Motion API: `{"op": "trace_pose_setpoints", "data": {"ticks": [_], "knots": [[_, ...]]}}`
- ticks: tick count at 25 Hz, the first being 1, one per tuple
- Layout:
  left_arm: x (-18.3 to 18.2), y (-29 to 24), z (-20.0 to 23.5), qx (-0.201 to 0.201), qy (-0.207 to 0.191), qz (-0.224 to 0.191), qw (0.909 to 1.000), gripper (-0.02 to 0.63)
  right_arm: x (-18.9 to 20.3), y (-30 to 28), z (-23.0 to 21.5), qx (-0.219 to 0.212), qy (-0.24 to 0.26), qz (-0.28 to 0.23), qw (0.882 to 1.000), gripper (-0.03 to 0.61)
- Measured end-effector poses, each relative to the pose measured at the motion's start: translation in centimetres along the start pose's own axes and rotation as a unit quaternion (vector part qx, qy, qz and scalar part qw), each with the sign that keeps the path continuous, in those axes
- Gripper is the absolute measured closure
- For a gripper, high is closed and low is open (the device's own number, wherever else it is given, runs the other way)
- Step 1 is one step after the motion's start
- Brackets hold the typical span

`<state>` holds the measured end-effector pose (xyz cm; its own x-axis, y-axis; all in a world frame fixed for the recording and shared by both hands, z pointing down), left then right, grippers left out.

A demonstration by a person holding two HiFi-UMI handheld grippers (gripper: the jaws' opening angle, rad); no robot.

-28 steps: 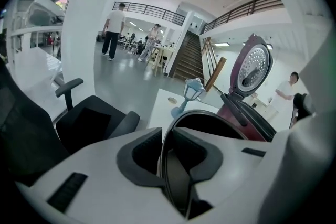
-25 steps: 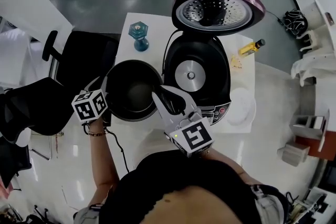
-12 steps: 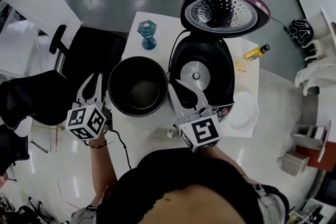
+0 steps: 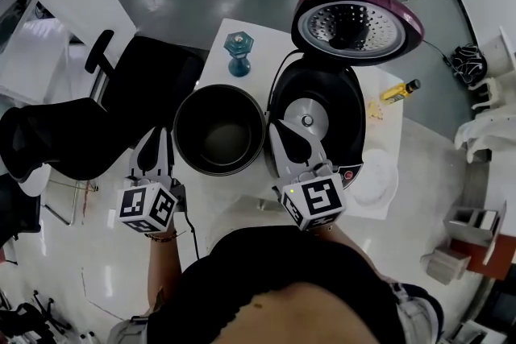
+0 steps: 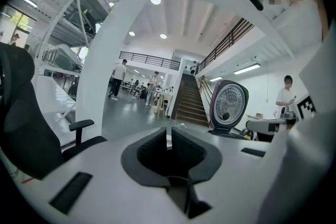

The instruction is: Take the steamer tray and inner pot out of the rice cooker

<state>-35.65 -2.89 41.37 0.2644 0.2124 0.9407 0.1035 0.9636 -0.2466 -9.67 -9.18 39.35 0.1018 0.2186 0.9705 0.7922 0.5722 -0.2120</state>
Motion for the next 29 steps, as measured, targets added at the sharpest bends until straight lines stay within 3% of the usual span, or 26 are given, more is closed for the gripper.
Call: {"op": "trace_pose_setpoints", "data": {"ticks": [18, 23, 29], "knots": [[2.3, 1.2, 0.6, -0.016, -0.012, 0.045, 0.9988, 0.583, 0.3, 0.4, 0.3, -0.004, 0.021, 0.009, 1.000, 0.572], [3.7, 1.1, 0.2, -0.006, -0.020, 0.087, 0.9960, 0.583, 0.4, 0.8, 0.1, 0.001, 0.022, 0.010, 1.000, 0.572], [5.4, 1.2, 0.5, -0.022, -0.009, 0.135, 0.9905, 0.581, 0.2, 1.2, 0.0, -0.005, 0.037, 0.010, 0.999, 0.572]]}}
Point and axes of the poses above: the fingertips, and each gripper's own axes: y backward along the fingers, z to its left, x out of its underside, the point moved 6 cm from there along y, backward along the fingers, and after that the axes turned 8 degrees about -x, right-handed, at the moved point
